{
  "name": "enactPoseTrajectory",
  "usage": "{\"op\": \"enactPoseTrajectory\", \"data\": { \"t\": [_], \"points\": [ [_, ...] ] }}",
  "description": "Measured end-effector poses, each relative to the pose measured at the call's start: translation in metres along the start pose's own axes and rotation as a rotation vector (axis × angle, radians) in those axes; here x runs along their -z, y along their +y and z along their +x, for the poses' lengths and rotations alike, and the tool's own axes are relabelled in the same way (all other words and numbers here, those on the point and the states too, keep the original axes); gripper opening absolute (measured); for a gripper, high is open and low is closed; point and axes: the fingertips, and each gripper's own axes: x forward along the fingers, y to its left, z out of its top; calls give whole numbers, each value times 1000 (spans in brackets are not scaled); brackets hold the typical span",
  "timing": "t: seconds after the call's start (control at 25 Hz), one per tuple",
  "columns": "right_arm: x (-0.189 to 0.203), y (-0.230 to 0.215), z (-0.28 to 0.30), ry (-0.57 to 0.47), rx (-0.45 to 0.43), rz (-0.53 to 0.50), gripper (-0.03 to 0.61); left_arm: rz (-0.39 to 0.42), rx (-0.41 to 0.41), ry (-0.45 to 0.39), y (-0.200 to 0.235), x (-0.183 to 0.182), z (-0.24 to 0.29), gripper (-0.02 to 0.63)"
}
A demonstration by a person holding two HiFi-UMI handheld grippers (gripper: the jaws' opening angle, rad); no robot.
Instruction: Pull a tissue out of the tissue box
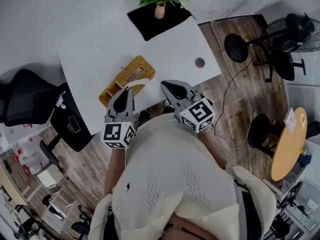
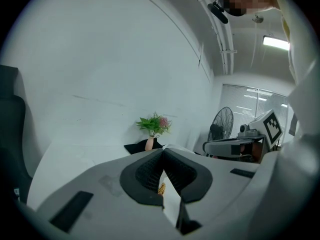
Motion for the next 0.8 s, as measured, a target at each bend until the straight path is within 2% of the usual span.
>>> {"op": "enactPoseTrajectory", "data": {
  "t": [0.32, 0.8],
  "points": [
    [-1, 1, 2, 1, -23, -7, 2, -8, -29, 3, -1, 7, -3, 12],
    [-30, -5, -4, -59, -39, -33, 2, 4, -94, -57, 3, -20, -10, 12]
  ]
}}
